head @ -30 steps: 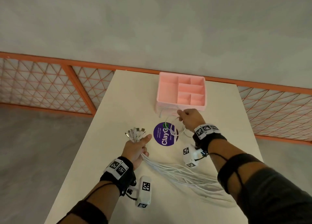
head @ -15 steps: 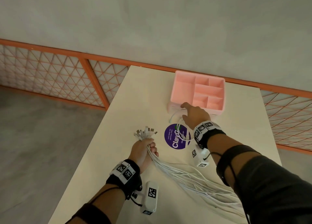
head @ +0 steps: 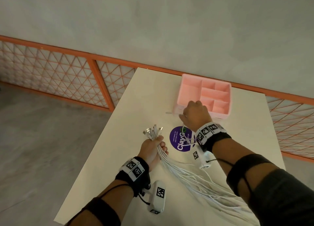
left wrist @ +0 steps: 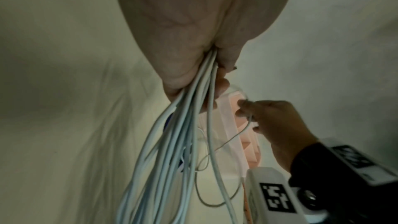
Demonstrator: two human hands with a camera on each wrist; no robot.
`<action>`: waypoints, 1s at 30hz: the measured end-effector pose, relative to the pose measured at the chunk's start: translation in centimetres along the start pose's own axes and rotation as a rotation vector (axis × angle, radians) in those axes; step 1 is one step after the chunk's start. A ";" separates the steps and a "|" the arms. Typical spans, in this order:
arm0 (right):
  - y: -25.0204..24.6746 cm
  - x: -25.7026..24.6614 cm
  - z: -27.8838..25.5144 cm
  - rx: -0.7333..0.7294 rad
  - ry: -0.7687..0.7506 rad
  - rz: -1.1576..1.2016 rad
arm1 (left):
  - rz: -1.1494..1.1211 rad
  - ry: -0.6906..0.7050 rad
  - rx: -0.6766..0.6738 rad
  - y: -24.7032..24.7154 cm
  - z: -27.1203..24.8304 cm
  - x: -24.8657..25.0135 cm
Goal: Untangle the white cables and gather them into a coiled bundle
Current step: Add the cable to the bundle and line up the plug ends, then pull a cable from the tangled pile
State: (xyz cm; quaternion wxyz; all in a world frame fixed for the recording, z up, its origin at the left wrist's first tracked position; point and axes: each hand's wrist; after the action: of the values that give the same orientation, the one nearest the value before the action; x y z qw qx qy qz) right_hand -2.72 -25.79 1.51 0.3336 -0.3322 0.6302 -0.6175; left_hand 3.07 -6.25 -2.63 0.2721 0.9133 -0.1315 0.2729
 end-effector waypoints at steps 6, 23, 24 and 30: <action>-0.6 -2.8 -5.5 -0.042 0.090 0.723 | -0.110 0.044 -0.017 1.8 -0.7 0.6; 0.7 -3.7 -14.2 -0.158 -0.050 0.610 | 0.008 0.104 -0.244 3.5 -4.9 -0.4; 0.8 -3.6 -14.5 -0.163 -0.061 0.607 | 0.010 0.117 -0.245 3.6 -5.2 -0.5; 1.0 -1.9 -16.4 -0.174 0.008 0.669 | -0.054 0.186 -0.249 3.3 -4.7 -0.3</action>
State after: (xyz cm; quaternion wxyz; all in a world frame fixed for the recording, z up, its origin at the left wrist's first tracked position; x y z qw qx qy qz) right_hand -15.26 -15.07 0.81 0.4855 -0.1317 0.7559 -0.4191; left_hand -0.46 -6.23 1.87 0.4017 0.8464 -0.1138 0.3305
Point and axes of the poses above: each hand's wrist, its own z-axis towards the middle knuckle, its own y-axis out of the palm, x = y × z, and after that the axes turned 2 degrees about x, right-handed
